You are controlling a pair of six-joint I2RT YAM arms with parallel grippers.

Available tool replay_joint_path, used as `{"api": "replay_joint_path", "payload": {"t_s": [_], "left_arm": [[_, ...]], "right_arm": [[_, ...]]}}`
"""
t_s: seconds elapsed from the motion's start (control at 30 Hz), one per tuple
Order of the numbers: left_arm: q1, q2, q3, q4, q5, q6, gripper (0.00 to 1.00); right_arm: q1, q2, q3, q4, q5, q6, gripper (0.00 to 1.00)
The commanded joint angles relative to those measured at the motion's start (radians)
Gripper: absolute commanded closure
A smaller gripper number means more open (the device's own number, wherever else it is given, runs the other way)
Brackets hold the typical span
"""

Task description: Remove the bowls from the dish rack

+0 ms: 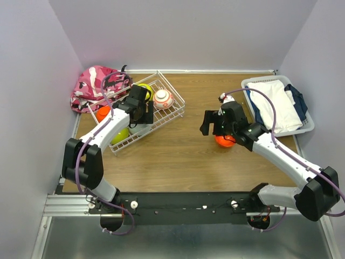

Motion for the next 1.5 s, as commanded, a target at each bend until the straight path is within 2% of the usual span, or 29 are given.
{"api": "replay_joint_path", "payload": {"t_s": [0.0, 0.27, 0.53, 0.57, 0.8, 1.07, 1.17, 1.27, 1.4, 1.47], "left_arm": [[0.035, 0.031, 0.046, -0.005, 0.047, -0.005, 0.08], [0.049, 0.074, 0.075, -0.015, 0.054, -0.007, 0.15], [0.049, 0.083, 0.076, -0.021, 0.086, -0.022, 0.37], [0.049, 0.083, 0.078, -0.023, 0.097, -0.033, 0.44], [0.026, 0.113, 0.127, -0.002, 0.131, -0.068, 0.53], [-0.020, 0.190, 0.227, 0.005, 0.105, -0.080, 0.53], [-0.032, 0.204, 0.250, 0.008, 0.102, -0.088, 0.51], [-0.035, 0.187, 0.248, 0.026, 0.100, -0.097, 0.42], [-0.035, 0.129, 0.207, 0.073, 0.093, -0.119, 0.24], [-0.034, 0.083, 0.173, 0.092, 0.085, -0.126, 0.20]], "right_arm": [[0.004, -0.011, -0.028, 0.043, -0.029, 0.023, 0.02], [0.004, 0.003, -0.040, 0.066, -0.056, 0.033, 0.02], [0.006, 0.009, -0.049, 0.088, -0.073, 0.042, 0.02], [0.006, 0.009, -0.055, 0.092, -0.073, 0.042, 0.02], [0.004, 0.025, -0.048, 0.099, -0.082, 0.043, 0.02], [0.006, 0.014, -0.054, 0.104, -0.087, 0.060, 0.02], [0.004, 0.008, -0.058, 0.093, -0.081, 0.062, 0.02], [0.004, -0.004, -0.062, 0.090, -0.078, 0.062, 0.02], [0.004, -0.012, -0.057, 0.084, -0.076, 0.065, 0.02], [0.004, -0.014, -0.057, 0.084, -0.076, 0.068, 0.02]]}}
